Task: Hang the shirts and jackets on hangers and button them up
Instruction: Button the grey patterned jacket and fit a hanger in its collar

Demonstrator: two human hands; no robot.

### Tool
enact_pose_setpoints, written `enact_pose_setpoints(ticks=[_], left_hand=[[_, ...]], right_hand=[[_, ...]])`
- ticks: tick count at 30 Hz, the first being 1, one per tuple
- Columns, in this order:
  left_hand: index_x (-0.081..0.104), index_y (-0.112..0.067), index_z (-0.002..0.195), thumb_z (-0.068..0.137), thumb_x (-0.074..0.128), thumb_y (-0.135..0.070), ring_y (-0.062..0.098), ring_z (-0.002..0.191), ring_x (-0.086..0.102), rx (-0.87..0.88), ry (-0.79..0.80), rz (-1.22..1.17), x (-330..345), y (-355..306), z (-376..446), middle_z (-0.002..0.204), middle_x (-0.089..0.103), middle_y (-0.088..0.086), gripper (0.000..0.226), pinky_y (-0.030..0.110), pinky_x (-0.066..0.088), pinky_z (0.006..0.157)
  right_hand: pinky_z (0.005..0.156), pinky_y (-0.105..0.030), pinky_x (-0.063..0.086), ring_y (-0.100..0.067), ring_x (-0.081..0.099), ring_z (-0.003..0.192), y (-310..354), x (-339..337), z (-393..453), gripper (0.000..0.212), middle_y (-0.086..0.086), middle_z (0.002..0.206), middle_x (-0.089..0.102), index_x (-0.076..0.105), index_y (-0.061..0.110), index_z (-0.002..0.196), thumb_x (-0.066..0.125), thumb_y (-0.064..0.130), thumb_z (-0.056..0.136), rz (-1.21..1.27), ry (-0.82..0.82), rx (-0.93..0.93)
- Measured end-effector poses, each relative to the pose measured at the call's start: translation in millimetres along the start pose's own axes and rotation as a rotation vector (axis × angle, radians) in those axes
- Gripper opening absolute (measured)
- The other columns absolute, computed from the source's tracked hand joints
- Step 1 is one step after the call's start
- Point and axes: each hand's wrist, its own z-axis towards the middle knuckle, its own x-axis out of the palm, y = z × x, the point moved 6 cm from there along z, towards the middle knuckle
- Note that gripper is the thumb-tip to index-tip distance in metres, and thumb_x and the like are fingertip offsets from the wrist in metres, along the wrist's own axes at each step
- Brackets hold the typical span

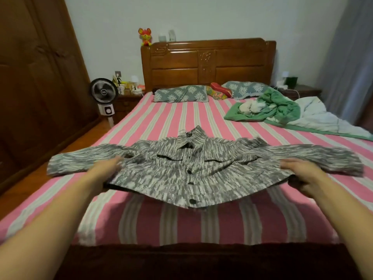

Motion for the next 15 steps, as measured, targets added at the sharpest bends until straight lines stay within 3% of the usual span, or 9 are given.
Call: enact_pose_setpoints(ticks=[3, 5, 7, 9, 11, 15], left_hand=[[0.053, -0.026, 0.1, 0.096, 0.059, -0.048, 0.016, 0.053, 0.037, -0.011, 0.09, -0.034, -38, -9, -21, 0.068, 0.041, 0.0, 0.023, 0.024, 0.03, 0.052], [0.053, -0.026, 0.11, 0.097, 0.065, -0.035, 0.015, 0.051, 0.042, 0.059, 0.167, 0.16, -50, 11, -47, 0.077, 0.048, 0.005, 0.02, 0.021, 0.033, 0.049], [0.049, -0.024, 0.122, 0.094, 0.071, -0.033, 0.018, 0.069, 0.057, 0.127, 0.185, 0.614, -46, 54, -73, 0.107, 0.06, 0.008, 0.036, 0.026, 0.04, 0.056], [0.041, -0.015, 0.138, 0.094, 0.067, -0.04, 0.027, 0.106, 0.063, 0.12, 0.233, 1.008, -30, 112, -95, 0.133, 0.06, 0.013, 0.057, 0.031, 0.048, 0.079], [0.042, -0.01, 0.139, 0.094, 0.06, -0.045, 0.029, 0.118, 0.061, 0.067, 0.312, 1.162, -11, 167, -109, 0.134, 0.061, 0.012, 0.059, 0.031, 0.049, 0.095], [0.06, -0.021, 0.13, 0.083, 0.052, -0.049, 0.027, 0.112, 0.064, -0.054, 0.464, 1.365, 7, 235, -112, 0.128, 0.065, 0.002, 0.055, 0.044, 0.052, 0.097]], right_hand=[[0.054, -0.026, 0.029, -0.021, 0.043, 0.06, 30, -21, -35, 0.009, -0.004, 0.074, 0.056, 0.066, 0.013, 0.085, 0.065, 0.019, 0.092, -0.198, -0.201, -0.147], [0.055, -0.029, 0.036, -0.031, 0.055, 0.062, 25, -33, -61, 0.034, -0.013, 0.067, 0.062, 0.064, 0.005, 0.073, 0.065, 0.036, 0.086, -0.629, -0.299, -0.268], [0.066, -0.037, 0.048, -0.037, 0.066, 0.082, -14, -34, -77, 0.046, -0.024, 0.09, 0.071, 0.066, 0.002, 0.088, 0.06, 0.048, 0.091, -1.137, -0.255, -0.177], [0.088, -0.039, 0.052, -0.036, 0.064, 0.11, -70, -33, -94, 0.05, -0.02, 0.126, 0.066, 0.061, 0.005, 0.122, 0.055, 0.047, 0.096, -1.504, -0.048, -0.016], [0.095, -0.038, 0.052, -0.028, 0.064, 0.116, -106, -37, -113, 0.041, -0.009, 0.133, 0.064, 0.059, 0.016, 0.13, 0.051, 0.037, 0.095, -1.701, 0.075, 0.001], [0.096, -0.043, 0.052, -0.03, 0.064, 0.116, -139, -37, -138, 0.053, -0.009, 0.133, 0.064, 0.056, 0.019, 0.136, 0.058, 0.029, 0.084, -1.713, 0.057, 0.155]])
